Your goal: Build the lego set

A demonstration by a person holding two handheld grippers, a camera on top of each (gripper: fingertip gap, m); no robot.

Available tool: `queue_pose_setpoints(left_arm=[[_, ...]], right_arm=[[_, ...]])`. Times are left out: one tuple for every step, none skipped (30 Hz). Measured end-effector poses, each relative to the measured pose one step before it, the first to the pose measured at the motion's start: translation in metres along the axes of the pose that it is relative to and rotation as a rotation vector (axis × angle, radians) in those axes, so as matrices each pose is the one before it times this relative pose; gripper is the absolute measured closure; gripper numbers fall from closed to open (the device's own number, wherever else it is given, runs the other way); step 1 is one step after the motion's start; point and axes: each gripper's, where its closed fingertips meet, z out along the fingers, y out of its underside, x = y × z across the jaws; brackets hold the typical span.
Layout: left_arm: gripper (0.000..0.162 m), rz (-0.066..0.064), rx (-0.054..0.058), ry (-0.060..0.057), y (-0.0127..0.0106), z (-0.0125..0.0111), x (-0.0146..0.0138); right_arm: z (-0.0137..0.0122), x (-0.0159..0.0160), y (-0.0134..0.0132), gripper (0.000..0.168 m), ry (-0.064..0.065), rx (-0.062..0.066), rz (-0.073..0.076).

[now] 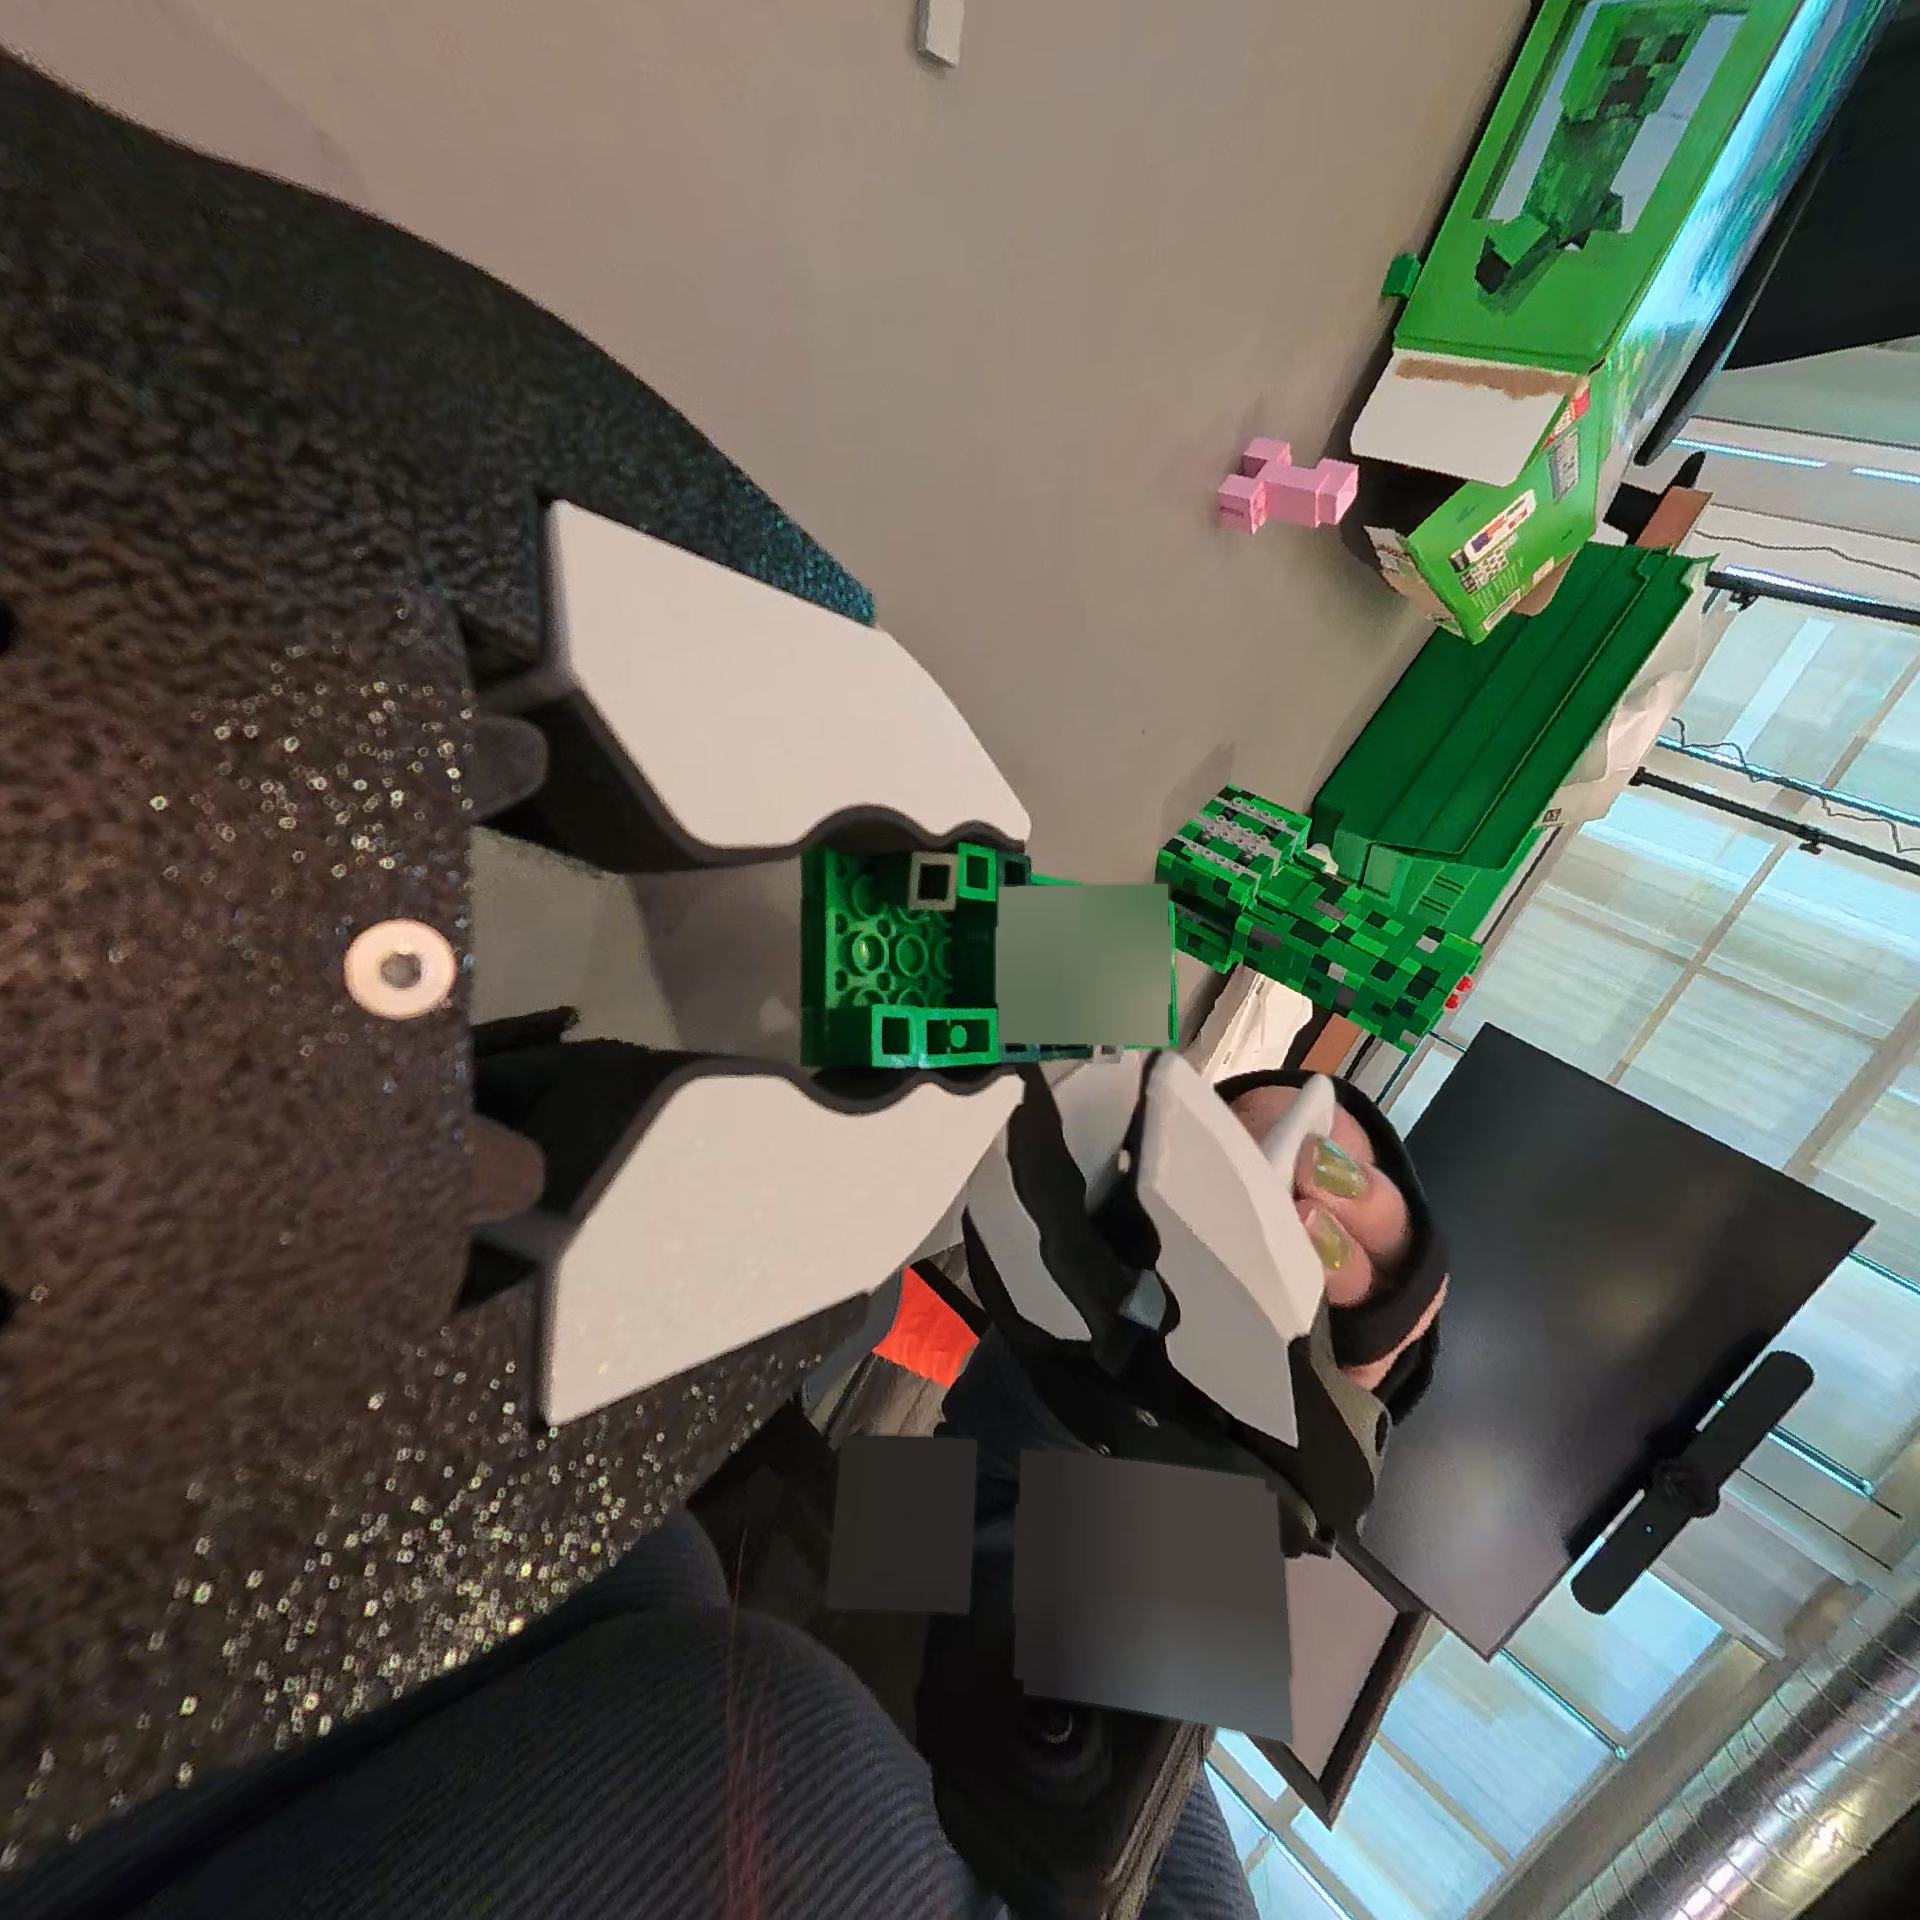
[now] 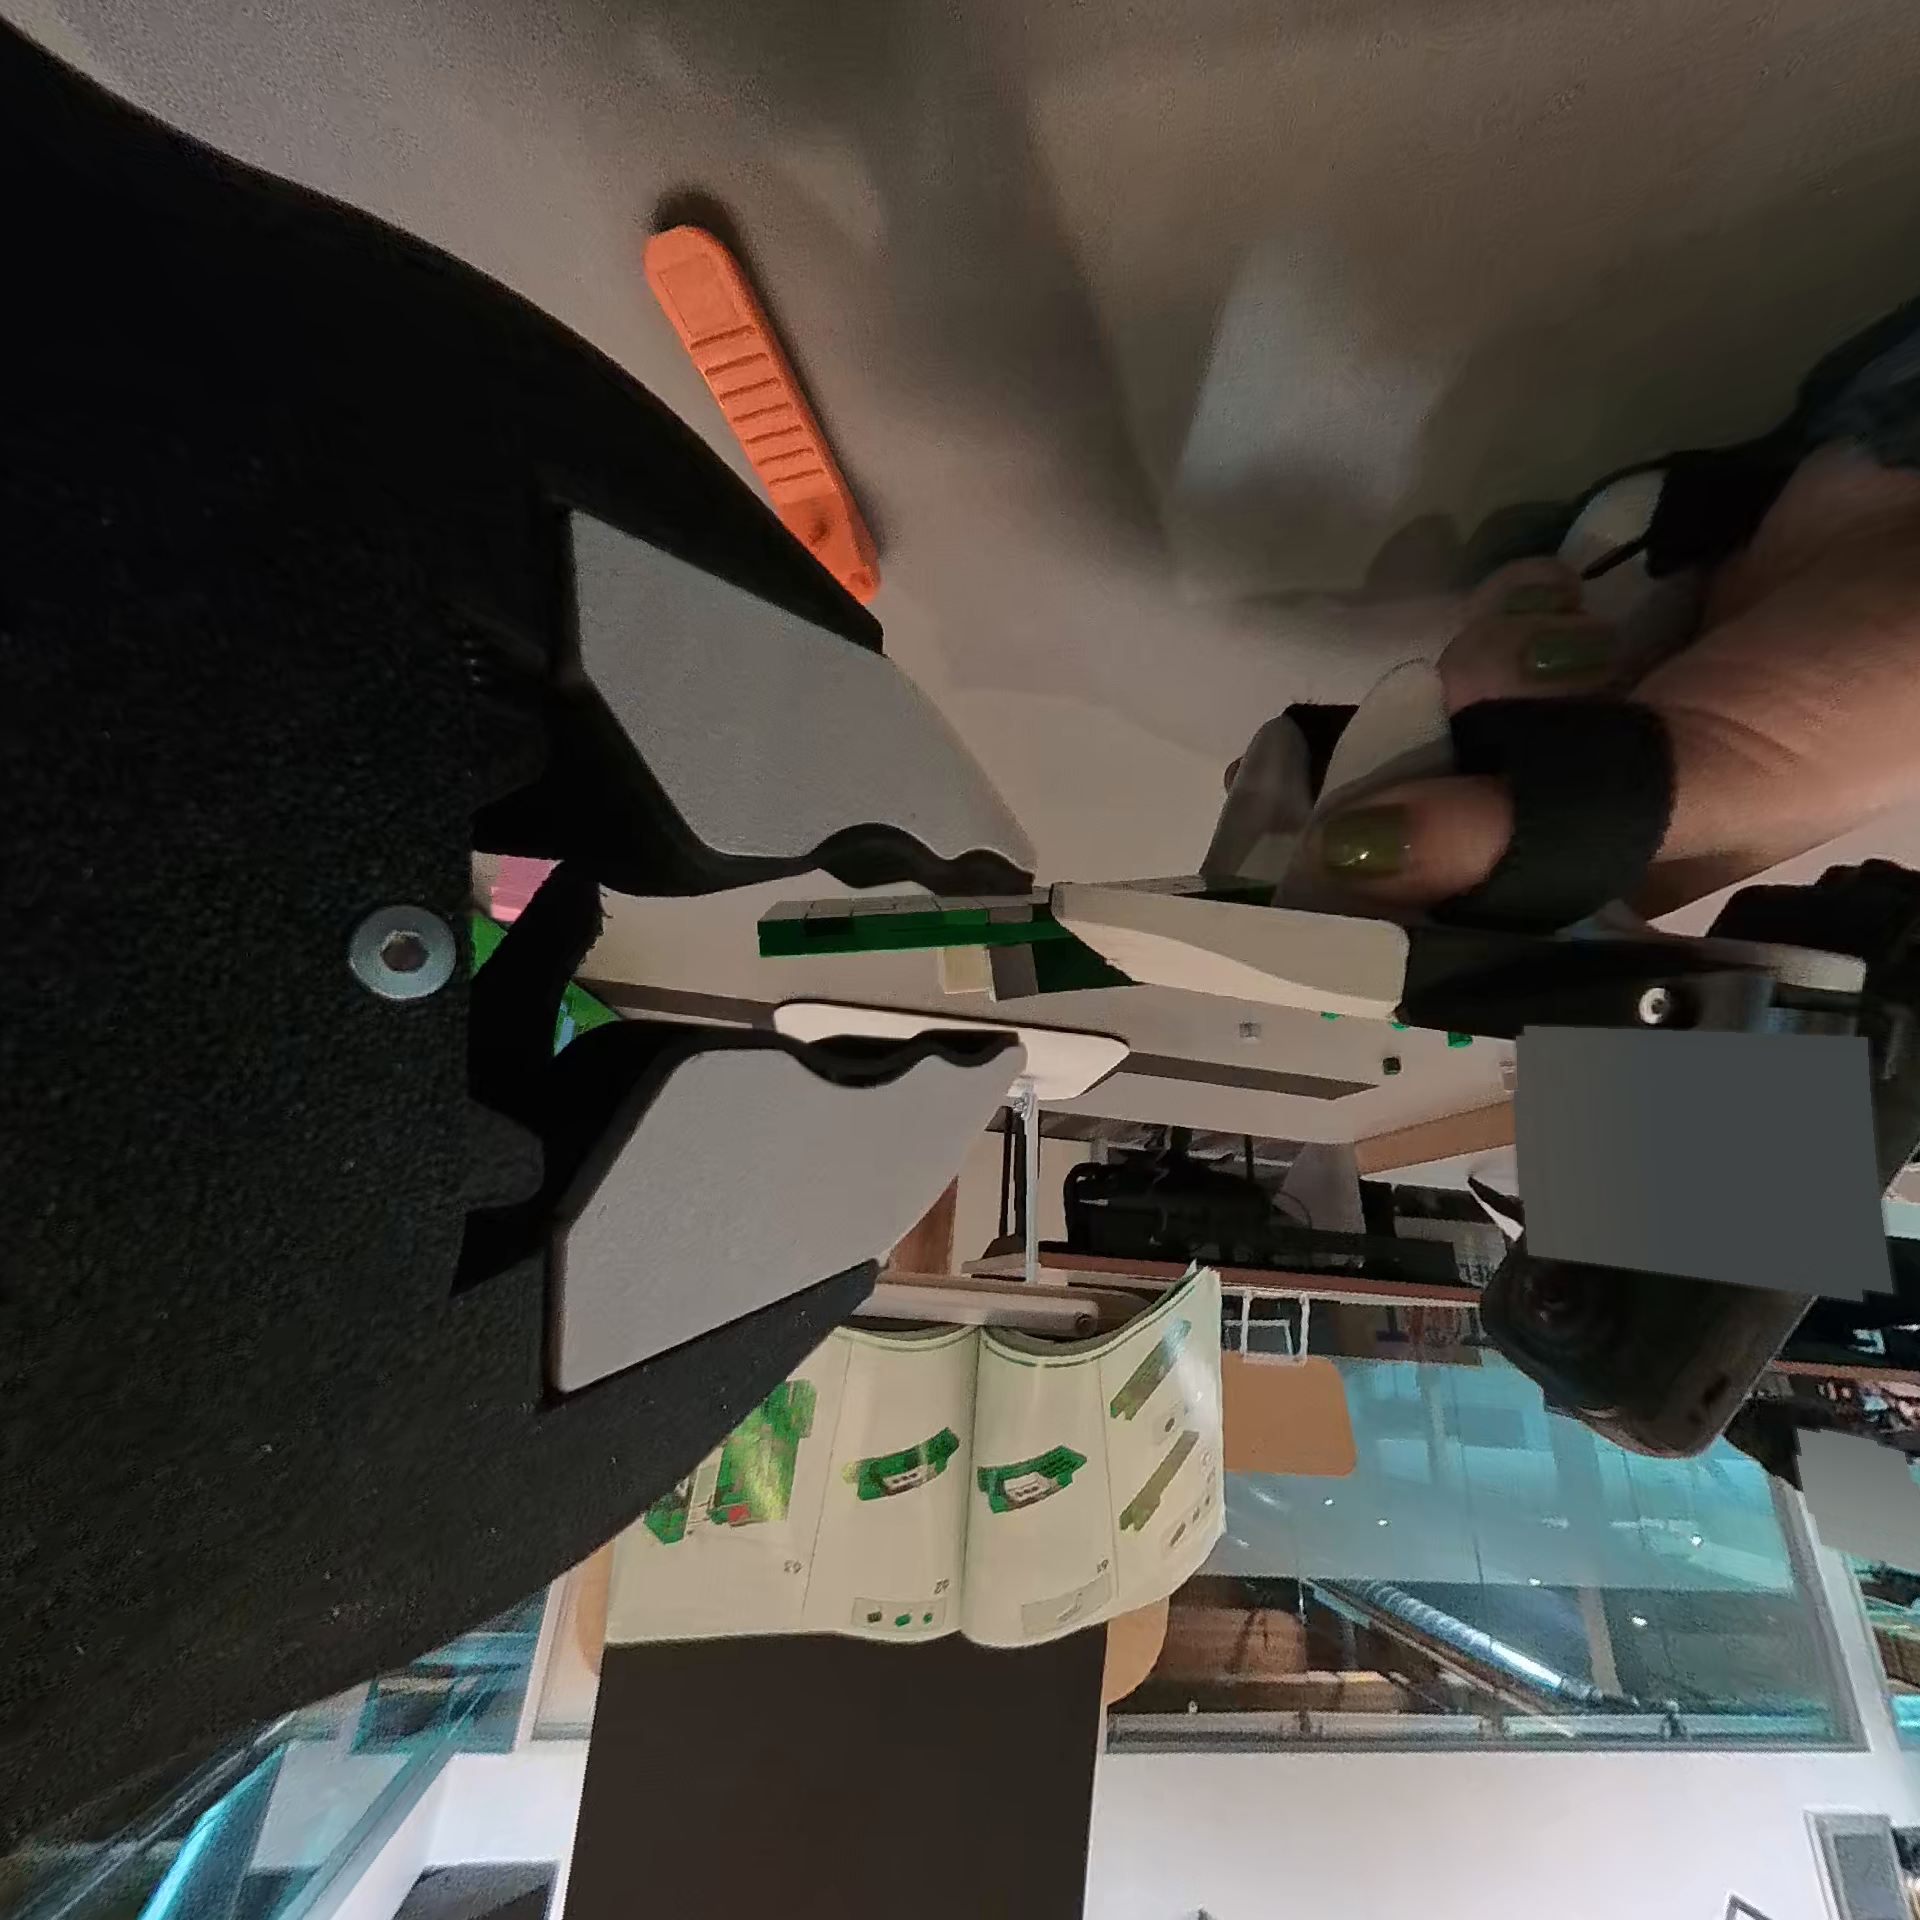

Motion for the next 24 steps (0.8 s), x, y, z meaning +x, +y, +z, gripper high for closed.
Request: queue_pose_setpoints(left_arm=[[0.126,-0.0019,0.0003,0.0024,-0.00001,-0.00004,0.00009],[0.126,-0.0022,-0.0009,0.0039,0.00006,0.00007,0.00036],[0.126,-0.0012,-0.0013,0.0036,0.00017,0.00013,0.00035],[0.126,0.0,-0.0011,0.005,0.0003,0.0002,0.00072],[0.126,-0.0008,0.0009,-0.0005,-0.00013,-0.00003,-0.00002],[0.126,-0.0019,0.0,-0.0007,0.00002,-0.00007,-0.00033],[0.126,-0.0027,-0.0032,0.0012,0.00042,0.00021,-0.00006],[0.126,0.0007,-0.0016,0.0023,0.00019,0.00017,0.00041],[0.126,0.0038,-0.0009,-0.0006,0.00011,0.00009,0.00025],[0.126,0.0042,-0.0014,-0.0013,0.00014,0.00014,0.00027],[0.126,0.0046,-0.001,0.0006,0.00022,0.00006,0.00052],[0.126,0.0048,-0.0005,-0.0002,0.00006,0.00009,0.00046],[0.126,0.0048,0.0002,-0.0039,0.00001,0.00003,0.00004],[0.126,0.0041,-0.0003,-0.0013,0.00006,-0.00008,0.0002],[0.126,0.0014,0.0006,0.0031,-0.00003,0.00001,0.00061],[0.126,-0.0015,0.0018,0.0041,-0.00015,0.00003,0.00058],[0.126,-0.0037,0.0044,0.004,-0.00048,-0.00016,0.00033],[0.126,-0.0043,0.0026,0.0006,-0.00021,-0.00018,-0.0002],[0.126,-0.0025,0.0009,-0.0029,-0.00018,-0.00011,-0.00053],[0.126,-0.0039,0.0029,-0.0019,-0.00031,-0.00034,-0.00064],[0.126,-0.005,0.0074,0.001,-0.00094,-0.00052,-0.00024],[0.126,0.0002,0.0017,0.0042,-0.00021,-0.00029,0.00058],[0.126,0.0037,0.0012,-0.0004,-0.00009,0.00004,0.00021],[0.126,0.0009,-0.0025,-0.0001,0.00031,0.00011,0.00008]], right_arm=[[0.00041,0.00016,0.00017,0.145,0.0019,-0.0019,-0.0019],[0.00064,-0.00063,0.00083,0.145,-0.0036,-0.0056,-0.0023],[0.00057,-0.00094,0.00067,0.148,-0.0052,-0.0039,-0.0019],[0.00037,-0.00062,0.00006,0.151,-0.0014,0.0005,-0.0054],[0.00032,-0.00009,0.00006,0.151,0.0031,-0.0015,-0.0078],[-0.00004,-0.00036,0.0002,0.151,-0.0022,-0.0035,-0.0089],[-0.00012,-0.00047,0.00011,0.151,-0.0076,-0.0047,-0.0069],[-0.00041,-0.00025,0.0,0.151,-0.0099,-0.0042,-0.0007],[-0.00017,-0.00024,0.00005,0.151,-0.0146,-0.0065,0.0064],[-0.00027,-0.00035,0.00009,0.151,-0.0151,-0.0083,0.0026],[-0.00046,-0.00008,-0.00018,0.151,-0.0118,-0.0076,-0.0076],[-0.00025,-0.00023,0.00002,0.151,-0.0123,-0.0102,-0.0054],[0.00001,-0.00022,0.00023,0.151,-0.0148,-0.0114,0.0086],[-0.00024,-0.0002,-0.00021,0.151,-0.0164,-0.0052,0.0172],[-0.00032,0.00001,-0.0003,0.151,-0.0153,-0.0019,0.0197],[-0.00032,0.0003,-0.00029,0.151,-0.0051,-0.0013,0.0098],[-0.00008,0.00033,-0.00014,0.151,0.0053,-0.0026,-0.0032],[0.00038,0.00022,0.00015,0.151,0.0125,-0.006,-0.0092],[0.00056,0.00017,0.00048,0.151,0.0143,-0.0089,-0.0036],[0.00034,0.00044,0.0002,0.152,0.0154,-0.0061,0.0074],[-0.00005,0.00085,0.00026,0.152,0.0123,-0.0009,0.0171],[-0.00021,0.00032,0.00006,0.153,0.0021,0.003,0.0323],[-0.00014,-0.00014,-0.0002,0.152,0.0022,0.0042,0.0181],[-0.00008,-0.00047,0.00029,0.152,0.0044,-0.0007,-0.0073]])
